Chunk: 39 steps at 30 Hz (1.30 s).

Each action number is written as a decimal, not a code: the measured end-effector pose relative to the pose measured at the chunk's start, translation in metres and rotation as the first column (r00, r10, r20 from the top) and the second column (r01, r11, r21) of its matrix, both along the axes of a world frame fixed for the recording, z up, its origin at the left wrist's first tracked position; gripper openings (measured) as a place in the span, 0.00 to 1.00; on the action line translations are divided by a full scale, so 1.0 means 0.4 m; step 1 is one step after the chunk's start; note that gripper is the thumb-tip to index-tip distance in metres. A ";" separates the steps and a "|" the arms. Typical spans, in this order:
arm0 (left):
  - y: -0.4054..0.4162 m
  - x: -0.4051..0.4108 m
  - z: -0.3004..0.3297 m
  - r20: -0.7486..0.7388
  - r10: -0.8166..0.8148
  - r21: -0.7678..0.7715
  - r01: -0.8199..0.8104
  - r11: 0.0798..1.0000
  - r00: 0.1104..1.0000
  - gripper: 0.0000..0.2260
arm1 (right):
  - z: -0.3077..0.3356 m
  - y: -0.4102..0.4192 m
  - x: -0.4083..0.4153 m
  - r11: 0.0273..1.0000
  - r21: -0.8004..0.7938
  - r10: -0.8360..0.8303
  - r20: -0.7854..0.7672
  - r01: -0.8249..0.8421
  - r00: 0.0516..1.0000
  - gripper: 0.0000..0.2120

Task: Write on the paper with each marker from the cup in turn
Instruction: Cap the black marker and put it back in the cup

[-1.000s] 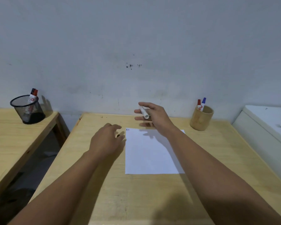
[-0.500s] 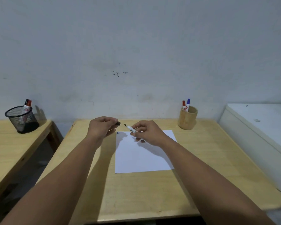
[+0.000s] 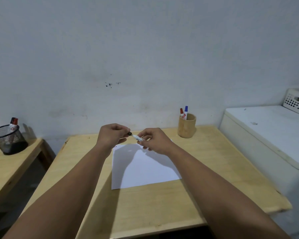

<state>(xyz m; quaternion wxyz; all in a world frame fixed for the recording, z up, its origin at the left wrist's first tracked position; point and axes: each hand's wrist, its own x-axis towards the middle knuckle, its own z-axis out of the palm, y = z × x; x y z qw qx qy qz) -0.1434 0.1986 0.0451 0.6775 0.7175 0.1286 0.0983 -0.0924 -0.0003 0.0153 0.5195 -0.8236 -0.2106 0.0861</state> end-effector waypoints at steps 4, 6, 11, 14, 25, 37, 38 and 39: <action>-0.027 0.016 0.006 -0.002 0.001 0.053 -0.001 0.999 1.000 0.04 | -0.004 -0.022 0.011 0.999 0.012 -0.035 0.033 0.035 0.999 0.08; -0.036 0.025 0.006 -0.009 0.005 0.061 -0.005 0.998 1.000 0.04 | -0.008 -0.033 0.013 0.999 0.022 -0.036 0.033 0.035 0.999 0.08; -0.065 0.045 -0.001 -0.032 -0.029 0.068 0.031 0.997 0.999 0.06 | -0.006 -0.066 0.022 0.999 0.024 -0.041 0.018 0.040 0.999 0.09; -0.086 0.052 0.001 -0.033 -0.040 0.068 0.042 0.997 0.999 0.05 | -0.003 -0.078 0.028 0.997 0.045 -0.058 0.034 0.056 0.998 0.08; -0.163 0.084 0.047 -0.031 -0.059 -0.001 0.059 0.998 0.998 0.05 | -0.004 -0.109 0.045 0.974 0.179 -0.160 0.100 0.141 0.982 0.10; -0.313 0.295 0.064 -0.069 -0.151 0.175 0.161 0.971 0.986 0.15 | 0.122 -0.324 0.236 0.838 0.312 -0.520 0.214 0.447 0.827 0.07; -0.336 0.316 0.049 -0.093 -0.167 0.290 0.187 0.939 0.982 0.19 | 0.140 -0.349 0.260 0.818 0.318 -0.554 0.218 0.479 0.803 0.07; -0.362 0.333 0.032 -0.121 -0.195 0.375 0.227 0.899 0.973 0.23 | 0.152 -0.370 0.283 0.801 0.317 -0.584 0.227 0.508 0.780 0.06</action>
